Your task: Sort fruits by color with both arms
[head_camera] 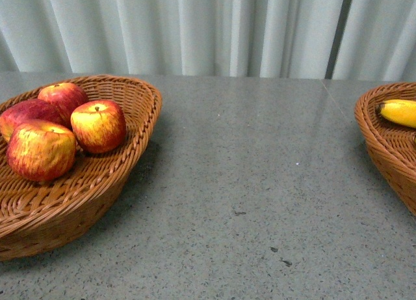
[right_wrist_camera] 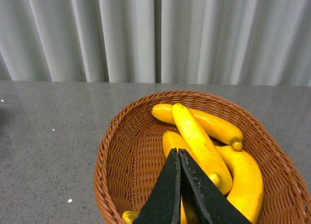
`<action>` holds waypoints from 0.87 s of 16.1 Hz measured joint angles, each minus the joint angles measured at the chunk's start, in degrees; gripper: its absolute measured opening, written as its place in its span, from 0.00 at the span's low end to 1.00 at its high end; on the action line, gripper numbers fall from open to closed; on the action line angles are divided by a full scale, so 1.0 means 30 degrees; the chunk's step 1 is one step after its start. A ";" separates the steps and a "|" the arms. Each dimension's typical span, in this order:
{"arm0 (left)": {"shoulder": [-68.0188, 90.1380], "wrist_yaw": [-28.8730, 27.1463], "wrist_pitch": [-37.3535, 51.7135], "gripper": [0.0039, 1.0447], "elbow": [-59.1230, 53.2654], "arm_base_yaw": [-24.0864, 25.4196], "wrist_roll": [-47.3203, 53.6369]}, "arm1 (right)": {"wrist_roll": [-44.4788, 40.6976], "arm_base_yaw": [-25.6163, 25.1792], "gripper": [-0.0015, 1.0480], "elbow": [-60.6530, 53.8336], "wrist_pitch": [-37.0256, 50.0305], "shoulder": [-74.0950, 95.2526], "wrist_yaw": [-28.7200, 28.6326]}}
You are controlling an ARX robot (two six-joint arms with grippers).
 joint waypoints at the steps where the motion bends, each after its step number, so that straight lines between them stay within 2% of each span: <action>1: 0.0000 0.0015 0.0000 0.94 0.0000 0.0000 0.0000 | 0.0000 -0.0109 0.02 -0.0393 -0.0109 -0.0452 0.0058; 8: 0.0000 0.0007 0.0000 0.94 0.0000 0.0000 0.0000 | 0.0000 -0.0095 0.02 -0.1647 -0.1173 -0.2914 0.0051; 9: 0.0000 0.0007 0.0000 0.94 0.0000 0.0000 0.0000 | 0.0000 -0.0095 0.02 -0.1770 -0.1552 -0.3213 0.0051; 10: 0.0000 0.0007 0.0000 0.94 0.0000 0.0000 0.0000 | 0.0000 -0.0095 0.02 -0.2237 -0.3701 -0.5275 -0.0007; 14: 0.0000 0.0007 -0.0007 0.94 0.0000 0.0000 -0.0007 | 0.0044 -0.0095 0.02 -0.2280 -0.4051 -0.6528 0.0044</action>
